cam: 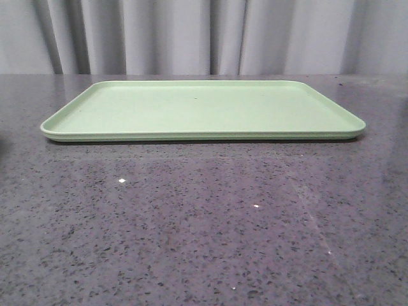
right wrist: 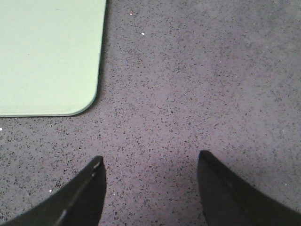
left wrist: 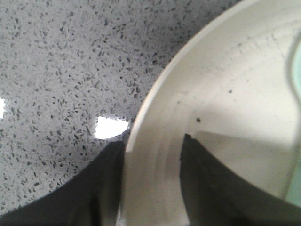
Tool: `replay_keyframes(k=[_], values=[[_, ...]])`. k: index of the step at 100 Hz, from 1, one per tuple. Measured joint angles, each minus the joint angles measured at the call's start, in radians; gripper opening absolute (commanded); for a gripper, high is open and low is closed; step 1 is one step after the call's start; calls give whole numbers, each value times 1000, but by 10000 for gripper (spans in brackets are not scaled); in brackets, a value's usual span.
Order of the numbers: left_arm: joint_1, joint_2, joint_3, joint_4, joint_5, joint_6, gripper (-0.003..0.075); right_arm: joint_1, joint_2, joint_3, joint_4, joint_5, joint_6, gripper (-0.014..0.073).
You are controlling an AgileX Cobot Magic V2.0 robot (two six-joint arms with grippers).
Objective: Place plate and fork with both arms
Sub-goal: 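Grasp the rim of the white plate with the left gripper, then lift the plate with the left gripper and carry it over the tray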
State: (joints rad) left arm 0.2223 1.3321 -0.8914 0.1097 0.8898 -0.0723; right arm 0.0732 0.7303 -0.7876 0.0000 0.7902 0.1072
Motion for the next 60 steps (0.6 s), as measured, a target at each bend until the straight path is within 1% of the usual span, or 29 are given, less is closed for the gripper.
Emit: replay_keyframes(k=[18, 45, 60], values=[[2, 0, -5, 0, -3, 0, -22, 0, 0, 0, 0, 0, 0, 442], [3, -4, -11, -6, 4, 0, -20, 0, 0, 0, 0, 1, 0, 442], [4, -6, -18, -33, 17, 0, -20, 0, 0, 0, 0, 1, 0, 442]])
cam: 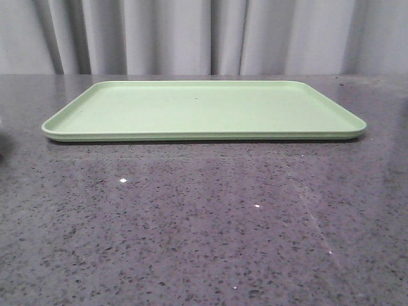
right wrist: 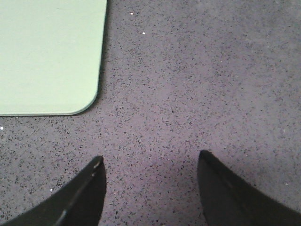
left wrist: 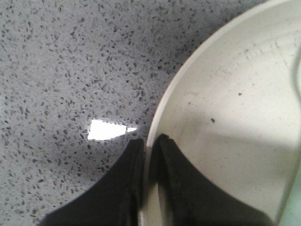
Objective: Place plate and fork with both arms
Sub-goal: 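Lift the plate with the left gripper and carry it over the tray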
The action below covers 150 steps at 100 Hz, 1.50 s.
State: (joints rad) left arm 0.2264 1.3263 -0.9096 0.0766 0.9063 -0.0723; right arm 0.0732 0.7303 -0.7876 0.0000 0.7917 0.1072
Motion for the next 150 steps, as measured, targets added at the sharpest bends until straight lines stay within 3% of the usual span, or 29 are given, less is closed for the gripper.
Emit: replay_keyframes(k=[26, 54, 86, 100, 114, 150], values=[[53, -53, -28, -89, 38, 12, -20, 0, 0, 0, 0, 0, 0, 442], [188, -103, -46, -322, 44, 182, -20, 0, 0, 0, 5, 0, 0, 442], [199, -166, -112, -416, 4, 212, -20, 0, 0, 0, 5, 0, 0, 442], [196, -164, -156, -534, -3, 285, -20, 0, 0, 0, 5, 0, 0, 442], [116, -125, -186, -590, -34, 312, -21, 0, 0, 0, 5, 0, 0, 442], [-207, 113, -291, -717, -151, 317, -20, 0, 0, 0, 5, 0, 0, 442]])
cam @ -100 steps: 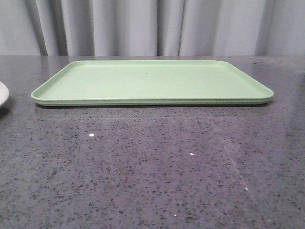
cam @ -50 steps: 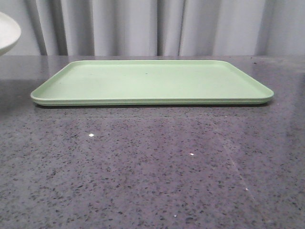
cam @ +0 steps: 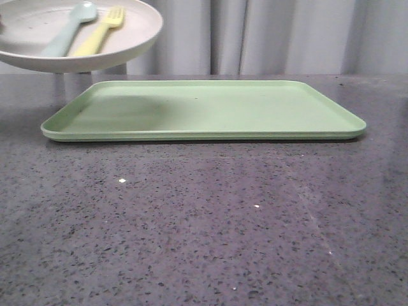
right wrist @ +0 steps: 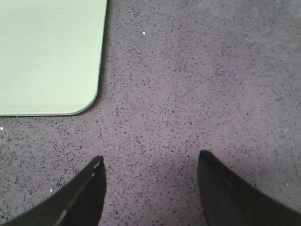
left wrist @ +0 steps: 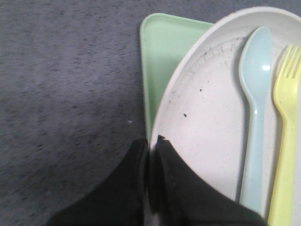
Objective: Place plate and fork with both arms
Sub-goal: 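Lift the plate with the left gripper and carry it over the tray, then lower the plate onto the green tray and open the left gripper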
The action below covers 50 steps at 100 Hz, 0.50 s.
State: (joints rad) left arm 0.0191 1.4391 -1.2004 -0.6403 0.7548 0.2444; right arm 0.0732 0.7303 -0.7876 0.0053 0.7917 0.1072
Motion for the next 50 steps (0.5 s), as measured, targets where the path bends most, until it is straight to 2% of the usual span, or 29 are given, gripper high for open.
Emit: replay_keyframes(k=[18, 30, 50], values=[[-94, 127, -84, -77, -33, 0, -20, 0, 0, 0, 0, 0, 0, 442], [-132, 202, -127, -154, -47, 0, -20, 0, 0, 0, 0, 0, 0, 442], [-180, 286, -169, -190, -63, 0, -20, 0, 0, 0, 0, 0, 0, 442]])
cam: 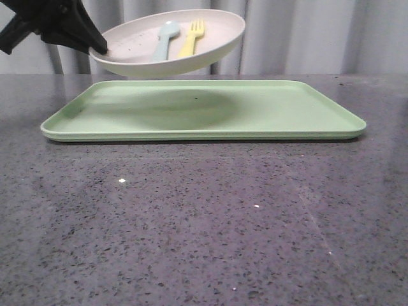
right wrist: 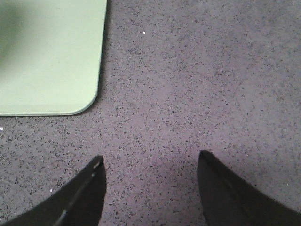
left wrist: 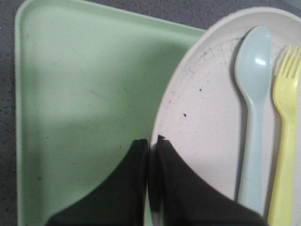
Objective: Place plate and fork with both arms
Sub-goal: 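Lower the plate onto the green tray and open the left gripper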
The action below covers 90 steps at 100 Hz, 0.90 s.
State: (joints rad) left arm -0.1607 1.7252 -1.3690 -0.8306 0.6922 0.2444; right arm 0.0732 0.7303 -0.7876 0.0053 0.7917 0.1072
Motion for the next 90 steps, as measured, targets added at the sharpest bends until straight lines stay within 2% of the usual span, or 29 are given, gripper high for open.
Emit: replay_keyframes(k=[54, 66, 81, 90], values=[[-13, 79, -2, 26, 22, 0, -13, 0, 0, 0, 0, 7, 0, 433], [-13, 83, -2, 26, 23, 0, 80, 0, 0, 0, 0, 7, 0, 433], [-13, 83, -4, 18, 23, -3, 279, 0, 0, 0, 0, 9, 0, 433], [-13, 83, -4, 11, 21, -3, 309, 0, 0, 0, 0, 9, 0, 433]])
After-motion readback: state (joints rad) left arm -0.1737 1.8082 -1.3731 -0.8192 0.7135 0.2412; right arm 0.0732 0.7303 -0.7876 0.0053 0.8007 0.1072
